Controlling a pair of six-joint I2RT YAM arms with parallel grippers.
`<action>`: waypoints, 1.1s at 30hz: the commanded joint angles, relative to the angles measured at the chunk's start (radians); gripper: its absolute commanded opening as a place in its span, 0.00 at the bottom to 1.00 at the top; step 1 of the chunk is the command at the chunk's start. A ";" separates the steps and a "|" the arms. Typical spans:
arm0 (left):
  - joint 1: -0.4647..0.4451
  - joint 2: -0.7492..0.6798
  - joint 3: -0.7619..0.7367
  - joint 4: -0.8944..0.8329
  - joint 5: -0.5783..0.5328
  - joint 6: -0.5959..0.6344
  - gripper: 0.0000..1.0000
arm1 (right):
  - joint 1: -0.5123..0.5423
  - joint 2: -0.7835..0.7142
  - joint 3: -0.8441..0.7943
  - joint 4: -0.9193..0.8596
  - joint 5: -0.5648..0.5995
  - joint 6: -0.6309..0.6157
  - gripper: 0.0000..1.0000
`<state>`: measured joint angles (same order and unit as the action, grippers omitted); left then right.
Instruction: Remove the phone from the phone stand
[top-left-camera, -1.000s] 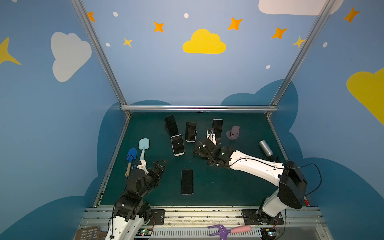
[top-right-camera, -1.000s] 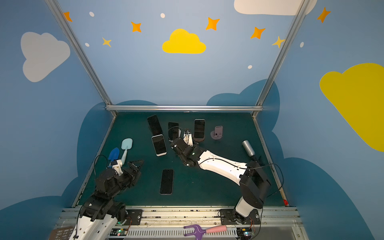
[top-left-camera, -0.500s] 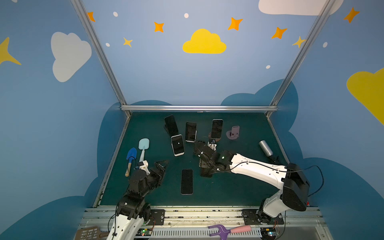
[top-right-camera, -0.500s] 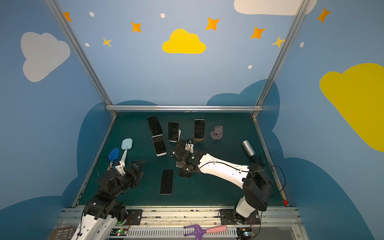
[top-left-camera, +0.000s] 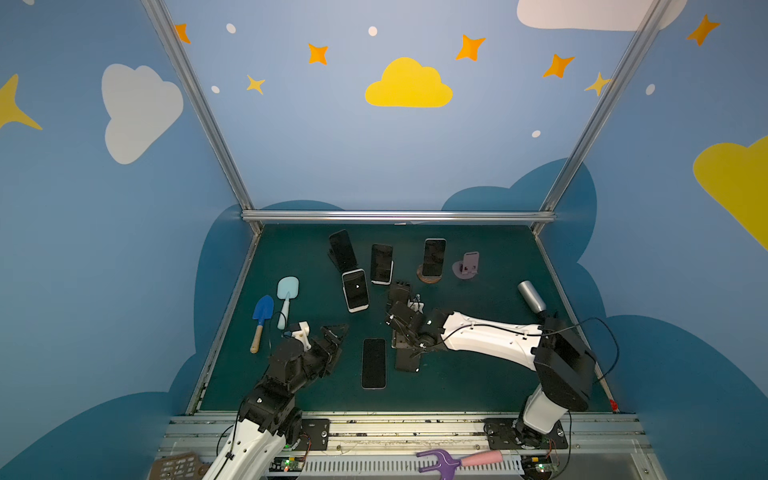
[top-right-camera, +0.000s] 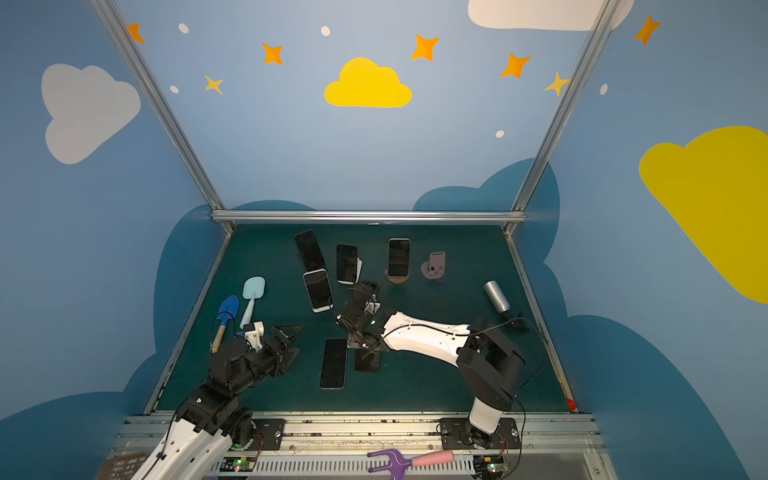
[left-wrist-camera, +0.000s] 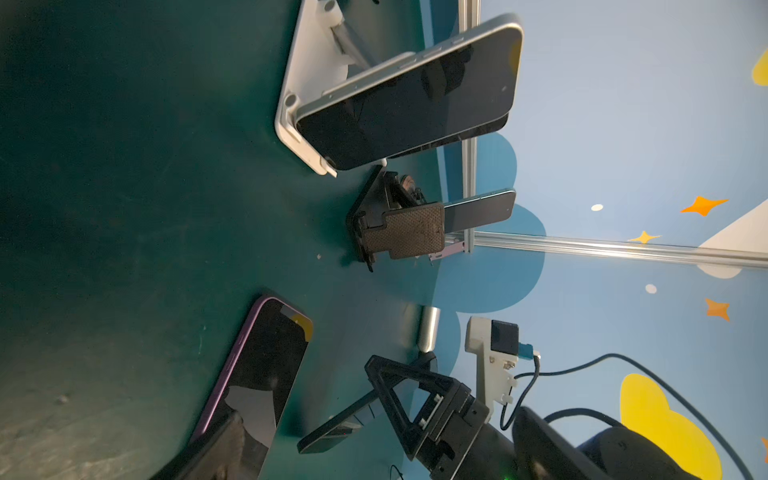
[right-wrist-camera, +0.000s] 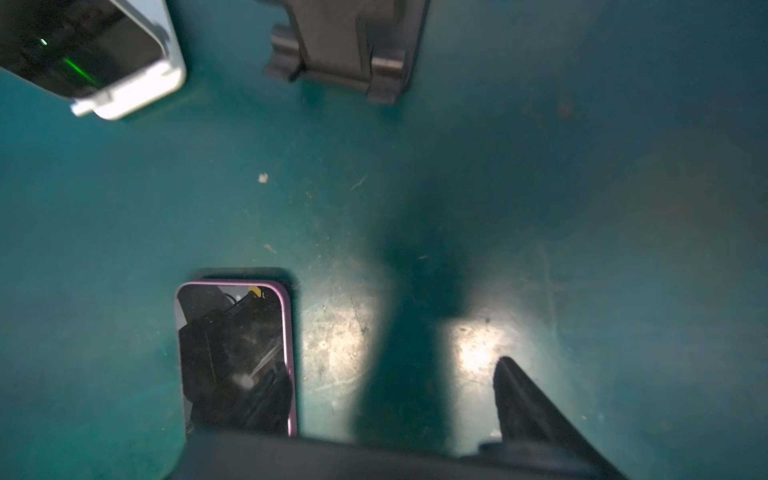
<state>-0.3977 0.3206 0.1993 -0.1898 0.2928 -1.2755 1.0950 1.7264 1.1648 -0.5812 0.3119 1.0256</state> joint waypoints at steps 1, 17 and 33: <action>-0.026 0.011 0.014 0.050 -0.053 0.011 1.00 | 0.005 0.015 0.009 0.005 -0.013 0.002 0.59; -0.040 -0.030 -0.003 0.001 -0.140 0.002 1.00 | -0.006 0.085 -0.019 0.025 -0.185 -0.041 0.58; -0.045 -0.043 -0.023 -0.019 -0.149 0.016 1.00 | -0.010 0.184 0.014 -0.059 -0.271 -0.016 0.60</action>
<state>-0.4397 0.2920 0.1833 -0.1864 0.1616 -1.2755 1.0870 1.8622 1.1988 -0.5812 0.0425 0.9943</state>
